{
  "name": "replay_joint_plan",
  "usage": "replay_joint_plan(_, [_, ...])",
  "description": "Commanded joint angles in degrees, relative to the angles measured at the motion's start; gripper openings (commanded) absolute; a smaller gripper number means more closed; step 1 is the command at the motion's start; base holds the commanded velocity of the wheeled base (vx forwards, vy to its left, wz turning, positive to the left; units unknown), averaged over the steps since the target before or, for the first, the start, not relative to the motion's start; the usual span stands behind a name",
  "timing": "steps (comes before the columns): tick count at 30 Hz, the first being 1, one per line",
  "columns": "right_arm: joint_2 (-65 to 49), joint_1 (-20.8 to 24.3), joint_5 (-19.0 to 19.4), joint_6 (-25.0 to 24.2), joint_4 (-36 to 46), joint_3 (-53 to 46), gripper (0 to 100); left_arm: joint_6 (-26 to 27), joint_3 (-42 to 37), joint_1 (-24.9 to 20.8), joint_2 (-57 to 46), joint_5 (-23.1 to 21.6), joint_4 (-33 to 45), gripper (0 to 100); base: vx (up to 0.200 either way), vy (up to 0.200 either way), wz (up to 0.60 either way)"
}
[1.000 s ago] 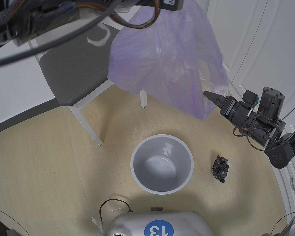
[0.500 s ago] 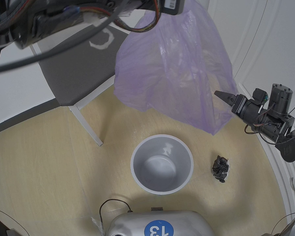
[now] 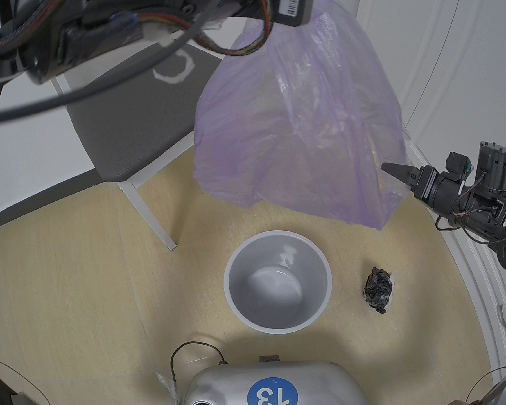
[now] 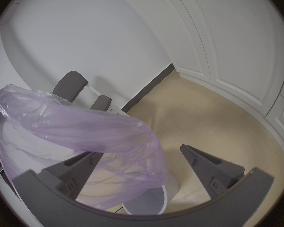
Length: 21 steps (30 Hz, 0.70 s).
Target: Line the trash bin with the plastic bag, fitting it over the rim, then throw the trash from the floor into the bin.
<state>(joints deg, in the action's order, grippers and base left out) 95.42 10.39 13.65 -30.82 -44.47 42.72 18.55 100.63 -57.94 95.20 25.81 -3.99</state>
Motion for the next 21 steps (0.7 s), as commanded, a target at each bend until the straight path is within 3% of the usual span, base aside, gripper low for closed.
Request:
replay_joint_plan(1, [-0.2, -1.0, 0.1, 0.1, 0.0, 0.1, 100, -0.1, 0.1, 0.0, 0.1, 0.0, -0.1, 0, 0.0, 0.0, 0.0])
replay_joint_plan(5, [-0.1, -1.1, 0.3, 0.4, 0.0, -0.4, 100, -0.1, 0.2, 0.1, -0.2, 0.0, 0.0, 0, 0.0, 0.0, 0.0])
replay_joint_plan(8, [-0.1, -1.1, 3.1, 0.9, 0.0, -1.3, 100, -0.2, 0.2, 0.2, -0.4, 0.0, 0.1, 0, 0.0, 0.0, 0.0])
replay_joint_plan(14, [0.0, -1.0, 3.8, 1.6, 0.0, -2.2, 100, -0.1, 0.6, 0.1, -0.4, 0.0, 0.1, 0, 0.0, 0.0, 0.0])
replay_joint_plan(21, [0.5, -1.0, 7.5, 2.9, -0.2, -3.2, 100, -0.1, 1.0, 0.1, -0.5, 0.0, 0.2, 0, 0.0, 0.0, 0.0])
